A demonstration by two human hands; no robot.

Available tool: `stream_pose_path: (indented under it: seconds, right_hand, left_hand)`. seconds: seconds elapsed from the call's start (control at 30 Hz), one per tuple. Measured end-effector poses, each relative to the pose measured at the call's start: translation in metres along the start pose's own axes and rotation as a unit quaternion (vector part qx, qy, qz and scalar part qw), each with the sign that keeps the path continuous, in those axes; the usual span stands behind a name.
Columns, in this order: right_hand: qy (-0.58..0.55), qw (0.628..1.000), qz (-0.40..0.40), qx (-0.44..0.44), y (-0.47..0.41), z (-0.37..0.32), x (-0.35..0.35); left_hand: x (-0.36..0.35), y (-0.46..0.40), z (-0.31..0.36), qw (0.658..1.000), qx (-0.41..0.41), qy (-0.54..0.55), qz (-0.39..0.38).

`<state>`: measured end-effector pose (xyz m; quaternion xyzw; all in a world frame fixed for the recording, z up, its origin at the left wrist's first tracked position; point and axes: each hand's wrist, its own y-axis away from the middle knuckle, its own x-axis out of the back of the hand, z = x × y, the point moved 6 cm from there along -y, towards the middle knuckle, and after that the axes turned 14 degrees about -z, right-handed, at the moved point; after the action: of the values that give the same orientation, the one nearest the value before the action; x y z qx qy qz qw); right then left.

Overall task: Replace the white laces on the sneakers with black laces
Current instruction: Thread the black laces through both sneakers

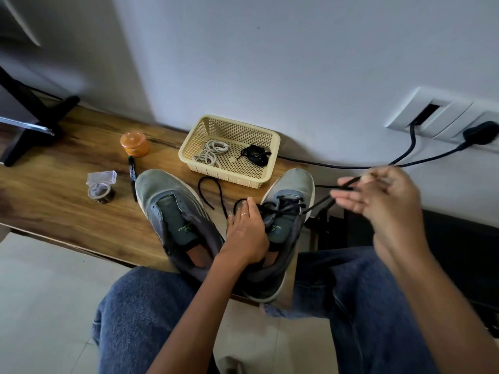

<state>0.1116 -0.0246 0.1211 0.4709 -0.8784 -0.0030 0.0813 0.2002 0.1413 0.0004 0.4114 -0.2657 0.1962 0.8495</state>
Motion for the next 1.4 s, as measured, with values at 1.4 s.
stream_pose_path:
  seconds: [1.4]
  right_hand:
    - [0.389, 0.915, -0.109, 0.014, -0.003, 0.07, -0.056]
  left_hand:
    - [0.028, 0.018, 0.008, 0.989, -0.043, 0.03, 0.141]
